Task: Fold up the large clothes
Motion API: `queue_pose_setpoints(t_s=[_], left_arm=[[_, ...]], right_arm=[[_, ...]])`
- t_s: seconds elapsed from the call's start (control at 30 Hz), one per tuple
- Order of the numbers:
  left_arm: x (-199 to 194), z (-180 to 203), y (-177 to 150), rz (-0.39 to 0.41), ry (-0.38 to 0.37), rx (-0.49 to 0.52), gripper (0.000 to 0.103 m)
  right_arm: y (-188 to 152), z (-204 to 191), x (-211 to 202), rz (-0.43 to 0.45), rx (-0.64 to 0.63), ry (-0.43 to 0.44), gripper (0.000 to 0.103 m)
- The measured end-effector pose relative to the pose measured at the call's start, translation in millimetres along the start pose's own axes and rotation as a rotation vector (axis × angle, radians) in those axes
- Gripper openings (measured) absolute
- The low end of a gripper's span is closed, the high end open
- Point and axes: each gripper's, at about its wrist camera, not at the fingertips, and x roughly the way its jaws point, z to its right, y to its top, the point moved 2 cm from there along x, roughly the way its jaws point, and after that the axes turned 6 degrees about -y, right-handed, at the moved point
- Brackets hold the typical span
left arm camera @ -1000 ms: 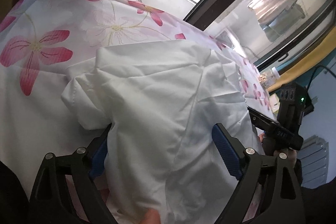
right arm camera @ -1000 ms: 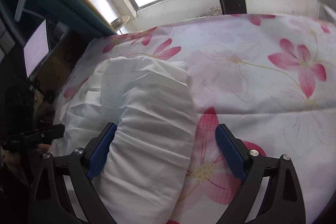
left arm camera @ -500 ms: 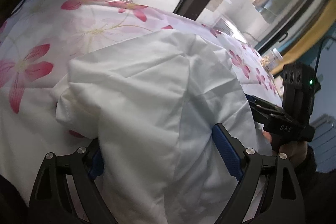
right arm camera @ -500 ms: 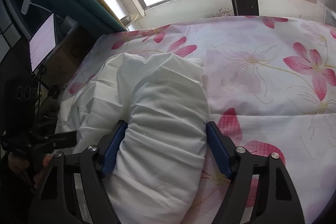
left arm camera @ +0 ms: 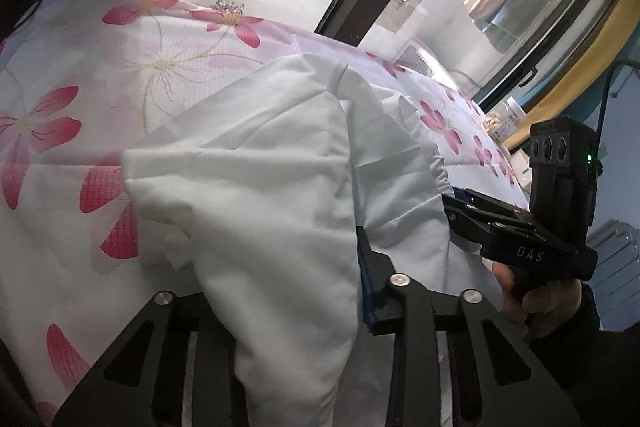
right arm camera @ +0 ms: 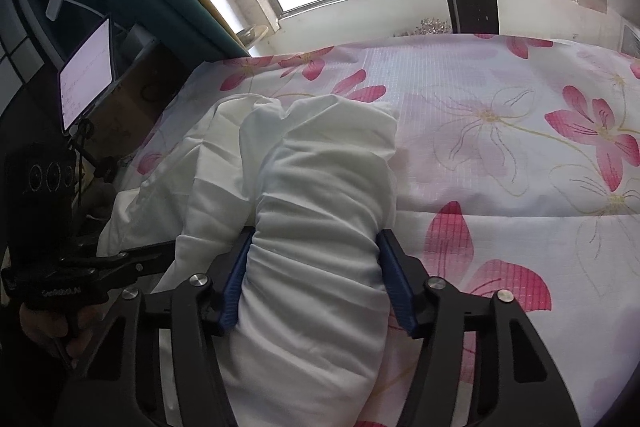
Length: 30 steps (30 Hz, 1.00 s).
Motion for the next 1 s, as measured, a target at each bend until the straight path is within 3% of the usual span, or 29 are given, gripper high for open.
queue_pose_setpoints(t_s=[0.17,0.33,0.43,0.6,0.7,0.9,0.97,1.0], left_arm=[[-5.8,5.6,0.7,0.013,0.015,0.015,0.027],[-11.2,12.3,2.2,0.024,0.029,0.038,0.025],[-13.5,9.7,1.9,0.026,0.031,0.036,0.025],[-17.5,2.0,0.0,0.027,0.043,0.034,0.024],[-19.9,-7.9,-2.3,0.022,0.054,0.027,0.023],[-22.0,-27.4,-7.1,0.013,0.044,-0.001,0.023],[-20.9,-26.1,-7.7,0.012,0.054,0.013,0.023],[-20.9,-25.5,-8.0,0.012,0.06,0.017,0.023]], right_arm=[[2.8,0.0,-14.6,0.051,0.002,-0.014,0.034],[2.7,2.4,-20.7,0.056,0.024,-0.01,0.03],[2.2,8.9,-20.5,0.032,0.064,0.002,0.034],[-2.1,14.1,-19.2,0.013,0.072,-0.046,0.077],[-7.5,17.7,-10.2,-0.028,0.087,-0.018,0.089],[-11.7,0.2,-1.5,-0.015,0.029,0.0,0.092],[-12.5,-6.4,1.0,-0.024,0.018,0.041,0.07],[-13.0,-7.3,2.2,-0.028,0.034,0.061,0.067]])
